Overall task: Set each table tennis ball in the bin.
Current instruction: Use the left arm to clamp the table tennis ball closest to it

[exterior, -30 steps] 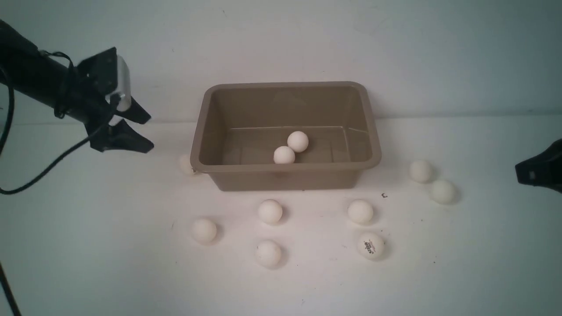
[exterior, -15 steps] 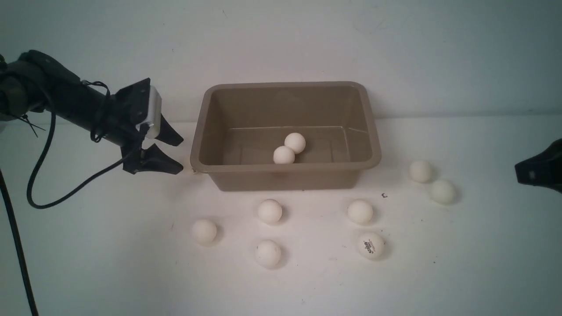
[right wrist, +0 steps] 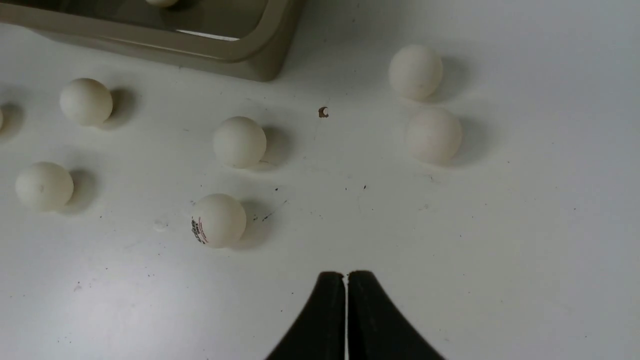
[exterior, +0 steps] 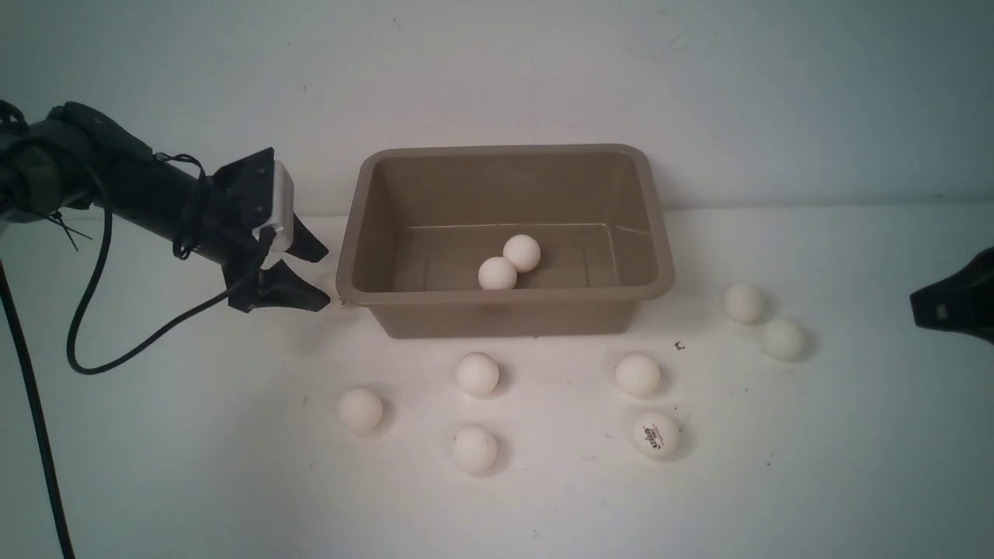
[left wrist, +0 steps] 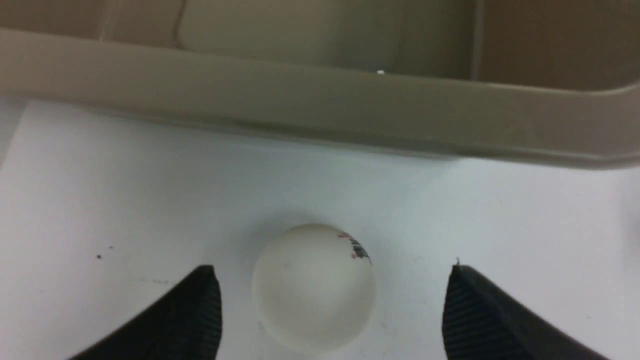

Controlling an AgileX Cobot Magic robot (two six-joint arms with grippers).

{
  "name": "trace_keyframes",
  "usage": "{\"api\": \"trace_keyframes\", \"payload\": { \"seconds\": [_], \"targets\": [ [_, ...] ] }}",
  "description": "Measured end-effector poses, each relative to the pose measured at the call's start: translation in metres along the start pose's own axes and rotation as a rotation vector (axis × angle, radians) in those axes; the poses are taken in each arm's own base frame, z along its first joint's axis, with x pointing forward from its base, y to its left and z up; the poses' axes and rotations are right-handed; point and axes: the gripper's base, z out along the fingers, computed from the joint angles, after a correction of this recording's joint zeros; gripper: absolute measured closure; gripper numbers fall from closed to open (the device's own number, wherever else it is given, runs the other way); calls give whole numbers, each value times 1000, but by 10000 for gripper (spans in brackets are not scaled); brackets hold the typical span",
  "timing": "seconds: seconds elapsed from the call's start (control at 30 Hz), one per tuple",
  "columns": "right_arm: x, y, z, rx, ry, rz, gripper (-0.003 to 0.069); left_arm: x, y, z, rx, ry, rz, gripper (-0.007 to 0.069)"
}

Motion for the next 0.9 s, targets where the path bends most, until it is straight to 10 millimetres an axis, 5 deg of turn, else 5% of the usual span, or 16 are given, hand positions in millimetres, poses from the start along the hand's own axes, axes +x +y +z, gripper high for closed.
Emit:
{"api": "trace_keyframes", "payload": {
  "seconds": [0.63,0.8,0.9],
  "targets": [
    [0,0,0,-3,3,0,659,13,2,37,-13,-4,-31,100],
    [0,0,0,-3,4,0,659,16,4,37,-37,3,-67,282],
    [0,0,0,-3,4,0,659,19,5,34,-45,3,-112,279]
  ]
}}
